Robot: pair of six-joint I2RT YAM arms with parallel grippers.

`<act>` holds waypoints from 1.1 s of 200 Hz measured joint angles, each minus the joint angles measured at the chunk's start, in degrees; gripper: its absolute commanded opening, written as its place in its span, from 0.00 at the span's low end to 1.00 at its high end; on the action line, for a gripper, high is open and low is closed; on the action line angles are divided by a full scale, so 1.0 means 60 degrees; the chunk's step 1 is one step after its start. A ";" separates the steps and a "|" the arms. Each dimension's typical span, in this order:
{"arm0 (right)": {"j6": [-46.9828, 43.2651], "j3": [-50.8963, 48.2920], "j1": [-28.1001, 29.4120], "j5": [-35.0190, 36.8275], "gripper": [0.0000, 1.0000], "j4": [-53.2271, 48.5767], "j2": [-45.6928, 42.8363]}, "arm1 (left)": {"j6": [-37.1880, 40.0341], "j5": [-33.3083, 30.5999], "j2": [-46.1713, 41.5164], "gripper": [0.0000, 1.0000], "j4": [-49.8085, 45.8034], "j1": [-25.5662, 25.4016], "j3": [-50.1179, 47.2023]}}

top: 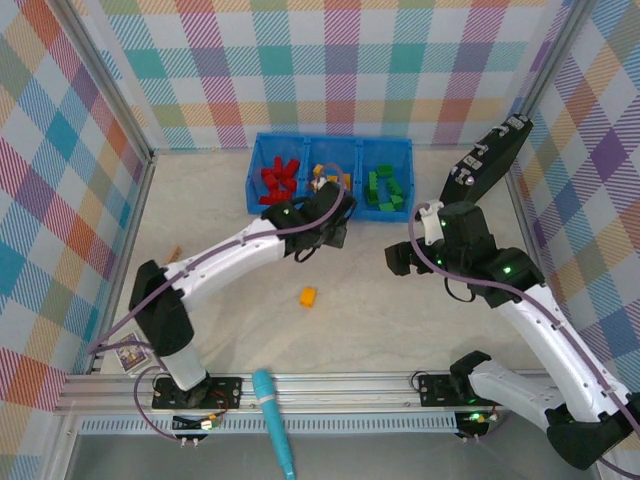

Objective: Sort the legos into containers by color
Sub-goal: Pick up the lego from the middle-left of the table, then place the lego in the container.

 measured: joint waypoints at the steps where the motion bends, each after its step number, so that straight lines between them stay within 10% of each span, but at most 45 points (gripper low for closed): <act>1: 0.0000 -0.0015 0.0000 -0.0007 0.99 0.0000 0.0000 | 0.0015 0.0000 0.0029 0.23 0.0007 0.0015 0.0025; 115: -0.0109 -0.0586 0.0000 -0.0310 0.99 0.0415 0.0368 | 0.1450 -0.0423 0.5391 0.24 0.1173 0.1923 0.5195; 220: -0.0408 -0.0608 -0.0004 -0.0616 0.99 0.0787 0.0812 | 0.1315 -0.0492 0.7063 0.54 0.0630 0.2215 0.7610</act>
